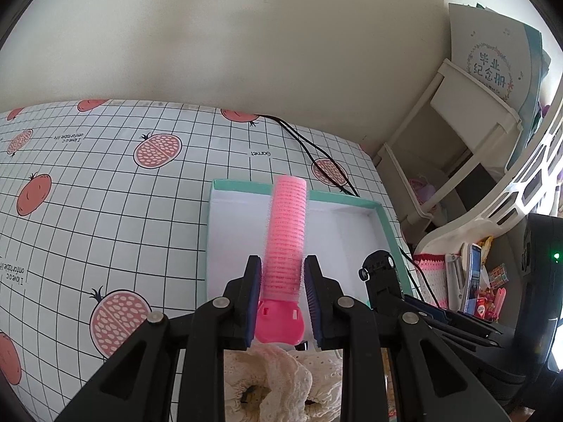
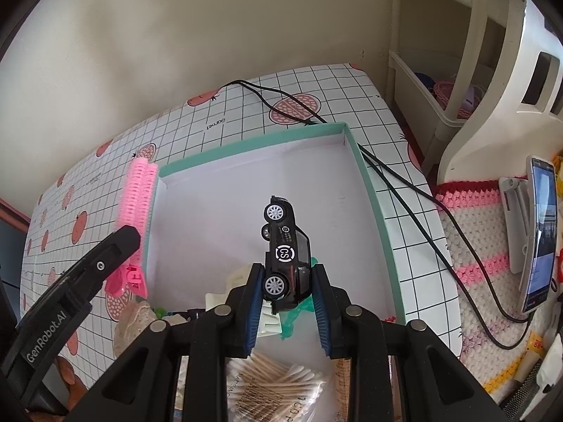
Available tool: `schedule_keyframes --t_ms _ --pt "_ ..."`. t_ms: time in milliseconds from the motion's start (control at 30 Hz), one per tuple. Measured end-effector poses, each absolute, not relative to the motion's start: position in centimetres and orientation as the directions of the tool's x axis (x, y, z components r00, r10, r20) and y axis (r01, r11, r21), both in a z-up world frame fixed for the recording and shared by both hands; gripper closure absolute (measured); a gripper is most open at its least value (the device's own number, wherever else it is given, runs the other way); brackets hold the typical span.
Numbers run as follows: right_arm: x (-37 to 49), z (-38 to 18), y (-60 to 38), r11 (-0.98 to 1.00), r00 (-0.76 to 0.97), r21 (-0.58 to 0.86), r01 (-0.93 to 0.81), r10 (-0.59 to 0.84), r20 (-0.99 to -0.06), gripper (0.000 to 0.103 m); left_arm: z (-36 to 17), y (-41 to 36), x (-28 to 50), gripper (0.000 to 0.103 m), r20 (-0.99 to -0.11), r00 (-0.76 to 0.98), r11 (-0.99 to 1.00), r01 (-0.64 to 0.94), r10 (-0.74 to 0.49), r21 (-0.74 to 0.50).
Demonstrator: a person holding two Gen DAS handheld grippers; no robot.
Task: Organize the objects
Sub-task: 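Lift the roller and car and carry both over the tray, then open the left gripper to drop the roller while the right gripper releases the car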
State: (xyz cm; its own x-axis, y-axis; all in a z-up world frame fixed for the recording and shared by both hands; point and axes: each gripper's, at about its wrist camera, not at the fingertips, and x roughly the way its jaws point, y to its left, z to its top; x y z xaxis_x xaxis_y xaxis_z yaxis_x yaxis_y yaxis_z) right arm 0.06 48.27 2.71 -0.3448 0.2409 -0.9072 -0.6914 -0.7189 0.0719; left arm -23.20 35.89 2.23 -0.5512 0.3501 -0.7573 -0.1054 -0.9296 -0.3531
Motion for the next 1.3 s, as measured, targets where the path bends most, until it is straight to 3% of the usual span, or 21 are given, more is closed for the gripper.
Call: schedule_keyframes --t_ms 233,300,367,933,1033,1200,1300 --pt "-0.2 2.7 48.0 -0.729 -0.345 0.068 -0.681 0.237 -0.908 0.072 1.9 36.1 -23.4 0.076 -0.767 -0.535 -0.928 -0.095 0.354 -0.361" --pt "-0.4 2.7 47.9 -0.732 -0.34 0.06 -0.679 0.241 -0.909 0.072 2.0 36.0 -23.4 0.06 -0.769 -0.529 -0.925 -0.091 0.359 -0.37" --pt "-0.4 2.7 47.9 -0.732 -0.34 0.06 -0.679 0.241 -0.909 0.072 2.2 35.9 -23.4 0.057 -0.764 -0.533 -0.922 -0.087 0.364 -0.378" --pt "-0.3 6.8 46.9 -0.74 -0.411 0.071 -0.669 0.288 -0.865 0.07 4.5 33.9 -23.4 0.052 -0.773 -0.561 -0.939 -0.018 0.295 -0.344" --pt "-0.5 7.7 46.5 -0.749 -0.425 0.066 -0.659 0.299 -0.854 0.059 5.2 33.3 -23.5 0.05 -0.78 -0.564 -0.942 0.014 0.269 -0.335" --pt "-0.6 8.6 45.9 -0.759 -0.443 0.057 -0.648 0.315 -0.839 0.037 5.9 32.3 -23.4 0.038 -0.795 -0.565 -0.95 0.059 0.221 -0.307" --pt "-0.7 8.8 45.7 -0.766 -0.447 0.052 -0.641 0.318 -0.836 0.032 6.1 31.8 -23.5 0.037 -0.805 -0.563 -0.956 0.085 0.188 -0.282"
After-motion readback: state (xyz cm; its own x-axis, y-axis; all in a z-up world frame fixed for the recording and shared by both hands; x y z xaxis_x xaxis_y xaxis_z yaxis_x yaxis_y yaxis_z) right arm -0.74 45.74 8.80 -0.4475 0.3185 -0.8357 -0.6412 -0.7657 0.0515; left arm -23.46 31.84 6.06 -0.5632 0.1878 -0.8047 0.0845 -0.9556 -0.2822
